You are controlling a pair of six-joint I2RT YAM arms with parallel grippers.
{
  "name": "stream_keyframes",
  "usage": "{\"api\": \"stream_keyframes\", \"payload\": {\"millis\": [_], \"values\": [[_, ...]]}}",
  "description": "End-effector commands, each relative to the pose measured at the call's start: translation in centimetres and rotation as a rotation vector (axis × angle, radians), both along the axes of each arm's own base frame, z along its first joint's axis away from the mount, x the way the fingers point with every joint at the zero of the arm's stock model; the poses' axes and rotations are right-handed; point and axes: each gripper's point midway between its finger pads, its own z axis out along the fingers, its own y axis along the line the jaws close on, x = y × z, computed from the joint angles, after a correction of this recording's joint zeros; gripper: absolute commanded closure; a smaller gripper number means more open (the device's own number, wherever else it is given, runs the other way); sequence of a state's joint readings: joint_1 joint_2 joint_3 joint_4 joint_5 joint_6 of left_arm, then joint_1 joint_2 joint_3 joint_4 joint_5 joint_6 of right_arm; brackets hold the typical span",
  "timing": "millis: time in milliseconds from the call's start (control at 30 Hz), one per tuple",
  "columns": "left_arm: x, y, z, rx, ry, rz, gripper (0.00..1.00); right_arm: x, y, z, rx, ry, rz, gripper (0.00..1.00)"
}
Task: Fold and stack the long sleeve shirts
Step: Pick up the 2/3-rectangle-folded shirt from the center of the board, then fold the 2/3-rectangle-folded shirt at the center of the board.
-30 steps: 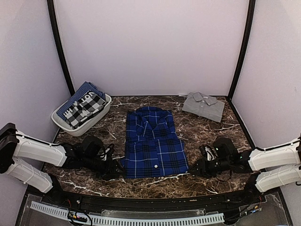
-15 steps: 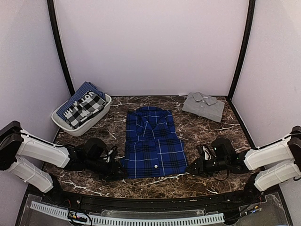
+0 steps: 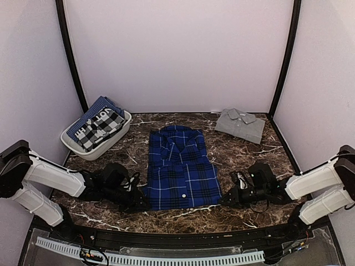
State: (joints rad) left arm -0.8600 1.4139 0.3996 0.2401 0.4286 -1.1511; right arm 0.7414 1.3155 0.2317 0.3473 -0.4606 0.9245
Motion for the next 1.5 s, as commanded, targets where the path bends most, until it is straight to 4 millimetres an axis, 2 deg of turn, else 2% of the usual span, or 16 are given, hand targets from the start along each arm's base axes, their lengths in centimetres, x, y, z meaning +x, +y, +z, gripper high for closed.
{"api": "stream_keyframes", "payload": {"millis": [0,133,433,633,767,933,1067,1100,1233,1267,1300,1333,1367,1400,1433,1467], "values": [[0.7,0.2,-0.6,0.043,-0.010,0.031,0.87,0.3,0.5,0.4,0.016,-0.012,0.015,0.85],[1.2,-0.3,0.0,0.036,-0.031,0.028,1.00,0.3,0.6,0.8,0.026,-0.019,0.018,1.00],[-0.5,0.8,1.3,0.072,-0.064,0.024,1.00,-1.3,-0.2,2.2,0.041,-0.049,0.015,1.00],[-3.2,0.5,3.4,0.057,-0.104,0.007,1.00,-3.2,0.3,4.6,0.078,-0.084,0.024,1.00],[-4.2,0.7,5.6,0.032,-0.140,0.032,1.00,-4.2,0.5,6.8,0.108,-0.113,0.014,1.00],[-3.7,0.0,9.2,-0.015,-0.206,0.067,1.00,-3.6,0.7,11.5,0.159,-0.207,-0.024,1.00],[-1.7,-0.3,12.2,-0.011,-0.301,0.115,1.00,-0.6,1.6,15.6,0.101,-0.339,-0.062,1.00],[-0.9,0.3,12.1,0.033,-0.318,0.123,1.00,0.4,2.0,16.6,0.086,-0.364,-0.067,1.00],[4.1,0.3,16.0,0.029,-0.404,0.180,1.00,6.3,3.6,20.5,0.098,-0.441,-0.107,1.00],[6.0,0.8,15.9,0.044,-0.405,0.213,1.00,7.9,3.8,20.5,0.090,-0.446,-0.120,1.00],[6.8,0.4,17.2,0.026,-0.433,0.190,1.00,9.8,3.9,20.9,0.086,-0.457,-0.138,1.00],[9.1,1.1,16.6,0.063,-0.450,0.209,1.00,11.6,4.2,20.8,0.073,-0.459,-0.149,1.00],[10.3,0.9,17.4,0.048,-0.461,0.211,1.00,13.7,4.5,19.7,0.046,-0.448,-0.159,1.00],[12.7,1.5,16.3,0.080,-0.466,0.229,1.00,15.6,4.7,19.6,0.038,-0.449,-0.171,1.00],[14.1,1.3,16.6,0.062,-0.472,0.222,1.00,17.8,4.7,19.1,0.030,-0.448,-0.190,1.00],[16.7,1.9,15.2,0.097,-0.480,0.238,1.00,19.9,4.9,18.6,0.021,-0.445,-0.205,1.00]]}}
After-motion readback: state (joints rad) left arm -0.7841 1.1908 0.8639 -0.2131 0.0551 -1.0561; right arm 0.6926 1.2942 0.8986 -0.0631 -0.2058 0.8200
